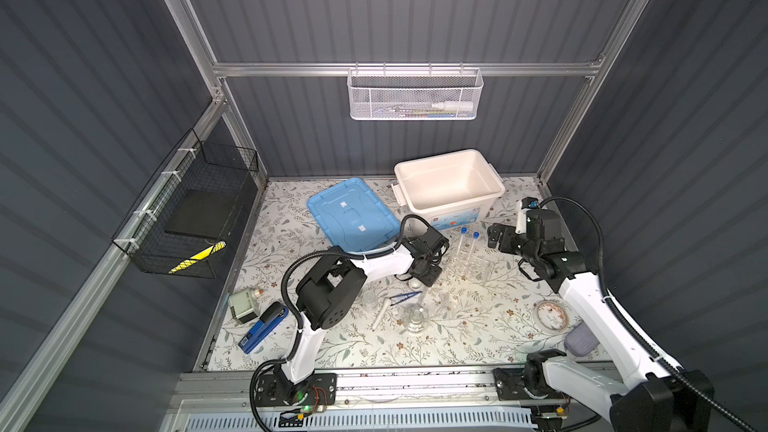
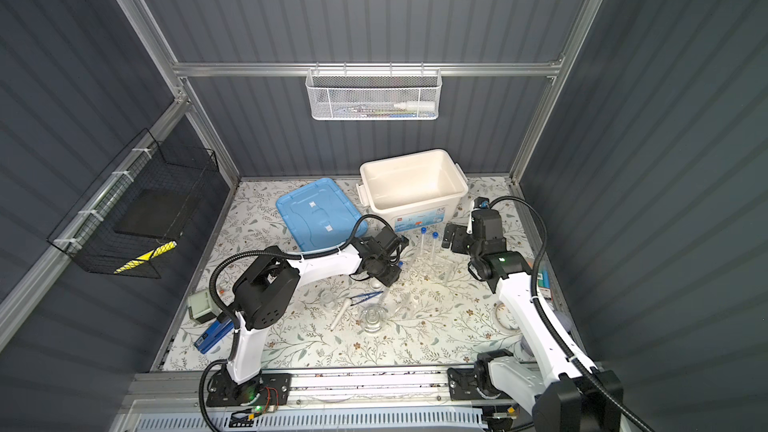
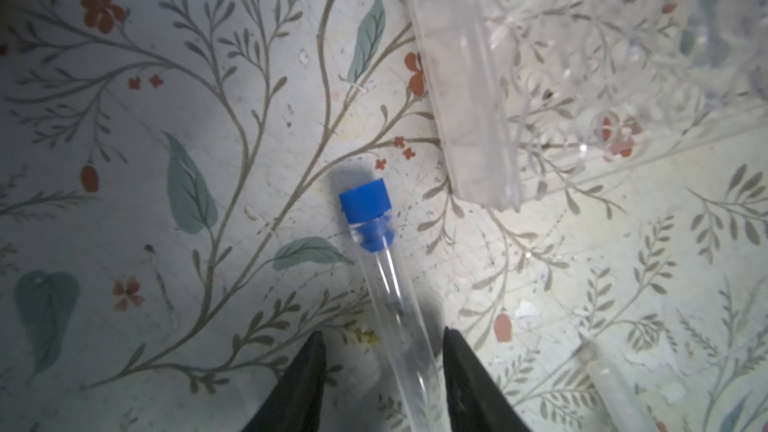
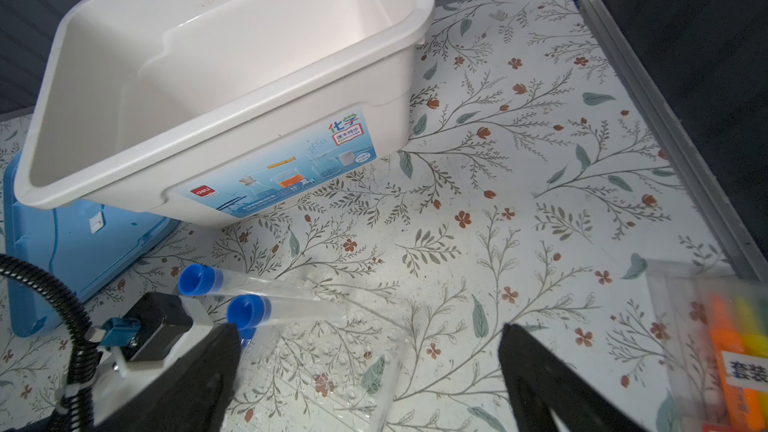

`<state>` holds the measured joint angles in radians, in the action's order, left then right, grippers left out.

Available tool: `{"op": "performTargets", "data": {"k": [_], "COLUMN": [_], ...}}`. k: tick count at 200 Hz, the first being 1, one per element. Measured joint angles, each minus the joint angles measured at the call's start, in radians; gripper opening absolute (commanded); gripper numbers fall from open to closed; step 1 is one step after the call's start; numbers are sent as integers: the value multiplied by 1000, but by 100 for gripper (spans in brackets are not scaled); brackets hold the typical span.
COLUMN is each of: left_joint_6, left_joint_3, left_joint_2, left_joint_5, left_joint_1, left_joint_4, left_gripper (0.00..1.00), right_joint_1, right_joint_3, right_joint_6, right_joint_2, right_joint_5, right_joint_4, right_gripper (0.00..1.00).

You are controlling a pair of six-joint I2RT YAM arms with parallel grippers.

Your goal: Organize the chemistry lab equipment

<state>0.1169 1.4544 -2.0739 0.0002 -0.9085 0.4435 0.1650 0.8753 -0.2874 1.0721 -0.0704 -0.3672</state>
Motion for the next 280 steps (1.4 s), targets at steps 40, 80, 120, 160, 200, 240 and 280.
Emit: {"op": "performTargets", "data": {"k": [40, 80, 120, 160, 200, 240, 280], "left_joint_6": [0, 0, 0, 0, 2, 12, 25], "left_joint_3": [-31, -41, -41, -41, -23, -9, 9], "left_joint_2": [21, 29, 29, 29, 21, 13, 1], "left_joint_5": [0, -8, -8, -5, 11, 29, 46], "left_joint_1": [-3, -6, -8, -7, -8, -8, -8], "left_joint_4": [6, 8, 11, 13, 30, 40, 43], "left_gripper": [45, 42, 39, 35, 31, 29, 28], "right_joint_1": [-1, -3, -6, -7, -10, -13, -18], "right_joint_3": [0, 0, 0, 0, 0, 0, 0], "right_joint_6": [0, 0, 0, 0, 0, 0, 0], "right_joint_2": [0, 2, 4, 7, 10, 10, 10], "right_joint_5": [0, 0, 0, 0, 0, 0, 0], "right_joint_4": [0, 0, 0, 0, 0, 0, 0], "right_gripper": [99, 99, 99, 99, 99, 99, 99]}}
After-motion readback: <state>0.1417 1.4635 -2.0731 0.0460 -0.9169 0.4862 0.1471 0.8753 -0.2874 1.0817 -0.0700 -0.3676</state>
